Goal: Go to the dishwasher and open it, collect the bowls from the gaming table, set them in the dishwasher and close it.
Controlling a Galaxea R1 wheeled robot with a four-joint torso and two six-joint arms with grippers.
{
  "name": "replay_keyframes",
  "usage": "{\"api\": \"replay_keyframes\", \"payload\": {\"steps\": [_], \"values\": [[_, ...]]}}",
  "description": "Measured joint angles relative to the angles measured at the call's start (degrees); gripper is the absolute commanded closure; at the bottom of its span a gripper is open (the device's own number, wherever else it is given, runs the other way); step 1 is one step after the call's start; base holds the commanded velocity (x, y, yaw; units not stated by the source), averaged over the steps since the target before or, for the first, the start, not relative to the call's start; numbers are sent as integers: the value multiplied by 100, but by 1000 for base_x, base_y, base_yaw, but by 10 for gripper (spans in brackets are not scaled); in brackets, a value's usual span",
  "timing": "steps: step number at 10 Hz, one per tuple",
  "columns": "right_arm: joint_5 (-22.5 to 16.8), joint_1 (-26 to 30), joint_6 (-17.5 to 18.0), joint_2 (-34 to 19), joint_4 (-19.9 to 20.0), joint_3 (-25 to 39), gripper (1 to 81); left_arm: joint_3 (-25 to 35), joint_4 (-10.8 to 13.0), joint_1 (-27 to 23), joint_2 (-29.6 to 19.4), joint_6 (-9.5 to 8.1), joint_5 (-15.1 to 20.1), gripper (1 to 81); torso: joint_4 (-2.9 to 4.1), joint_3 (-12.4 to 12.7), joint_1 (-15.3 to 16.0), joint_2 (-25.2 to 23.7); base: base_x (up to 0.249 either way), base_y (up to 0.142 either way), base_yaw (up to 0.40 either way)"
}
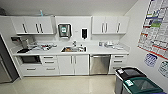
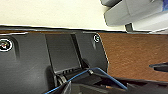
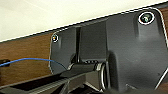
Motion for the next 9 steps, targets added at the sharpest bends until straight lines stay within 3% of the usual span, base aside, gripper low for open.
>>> {"api": "replay_keyframes", "payload": {"steps": [4,9], "values": [[0,-2,0,4,0,-5,10,0,0,-2,-2,0,0,10,0,0,0,0,157,0,0],[-34,-50,0,13,0,-9,10,0,0,30,-2,0,27,10,0,-2,-3,2,90,0,0]]}}
